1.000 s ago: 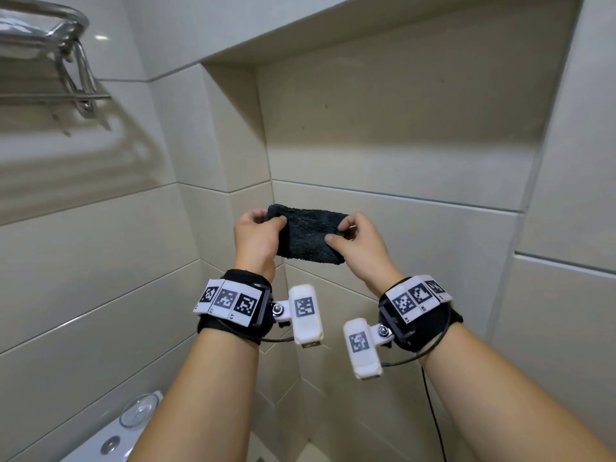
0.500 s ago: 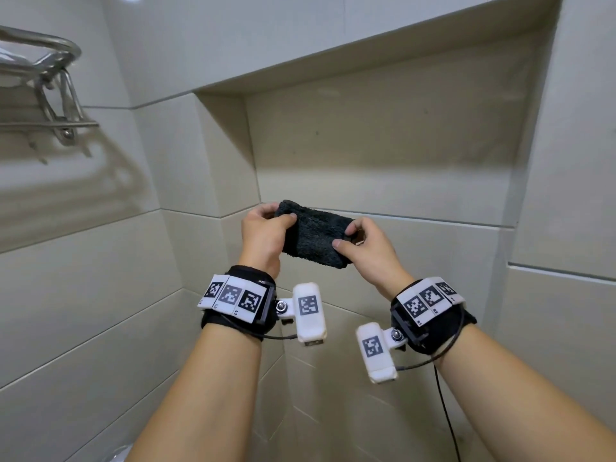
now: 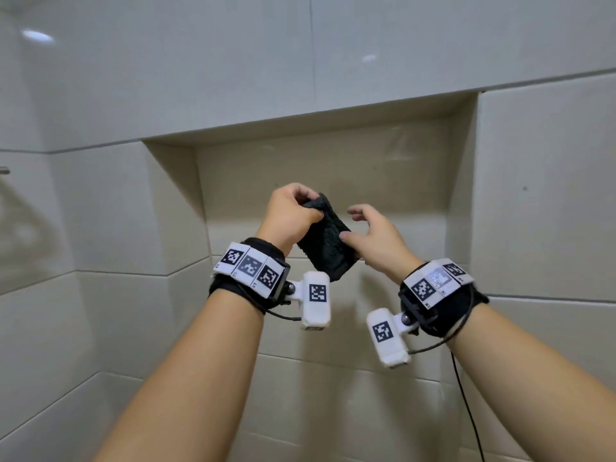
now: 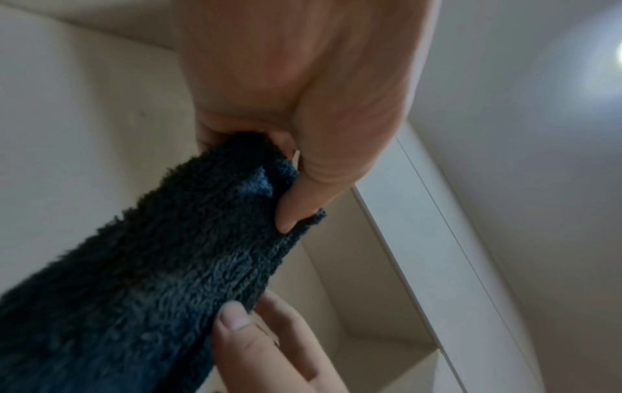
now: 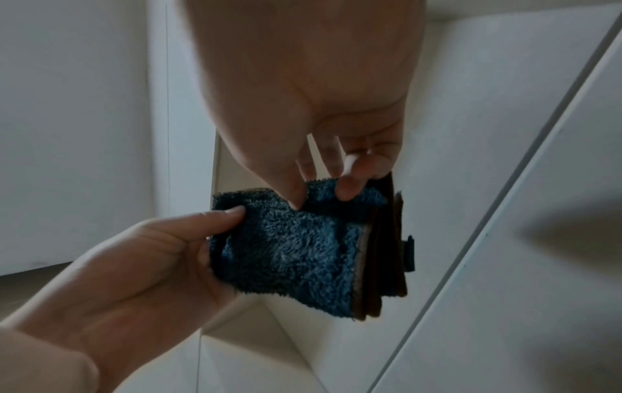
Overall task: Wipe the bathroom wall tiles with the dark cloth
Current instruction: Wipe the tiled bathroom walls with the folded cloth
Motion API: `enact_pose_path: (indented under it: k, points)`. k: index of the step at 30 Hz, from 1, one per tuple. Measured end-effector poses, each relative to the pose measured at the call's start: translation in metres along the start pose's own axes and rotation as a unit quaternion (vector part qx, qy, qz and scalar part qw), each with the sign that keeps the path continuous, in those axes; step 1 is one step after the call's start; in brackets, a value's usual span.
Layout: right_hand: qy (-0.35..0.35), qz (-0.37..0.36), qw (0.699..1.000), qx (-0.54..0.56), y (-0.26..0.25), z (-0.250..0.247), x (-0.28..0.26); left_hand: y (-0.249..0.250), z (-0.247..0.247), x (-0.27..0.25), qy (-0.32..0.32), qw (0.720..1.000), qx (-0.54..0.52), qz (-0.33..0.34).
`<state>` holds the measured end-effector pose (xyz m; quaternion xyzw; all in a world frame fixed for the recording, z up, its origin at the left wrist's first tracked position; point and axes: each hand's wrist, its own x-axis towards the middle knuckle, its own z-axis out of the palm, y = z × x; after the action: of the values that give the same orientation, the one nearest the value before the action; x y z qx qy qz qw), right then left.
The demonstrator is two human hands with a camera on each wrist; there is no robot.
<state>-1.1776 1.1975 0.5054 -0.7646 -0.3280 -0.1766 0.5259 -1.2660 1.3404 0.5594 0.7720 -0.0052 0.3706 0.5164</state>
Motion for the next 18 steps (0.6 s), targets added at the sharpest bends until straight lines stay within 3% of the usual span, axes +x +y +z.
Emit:
enact_pose_path:
  k: [9,13,18]
  points:
    - [0.023,0.052,0.998,0.008,-0.009,-0.030,0.015,0.012,0.022,0.044,-0.068,0.995,-0.018,0.071]
    - [0.057,0.073,0.995,-0.047,-0.015,-0.045,0.027,0.012,0.033,0.062,-0.086,0.992,-0.043,0.076]
    - [0.113,0.049,0.983,-0.137,-0.026,-0.062,0.045,0.016,0.045,0.086,-0.082,0.992,-0.058,0.078]
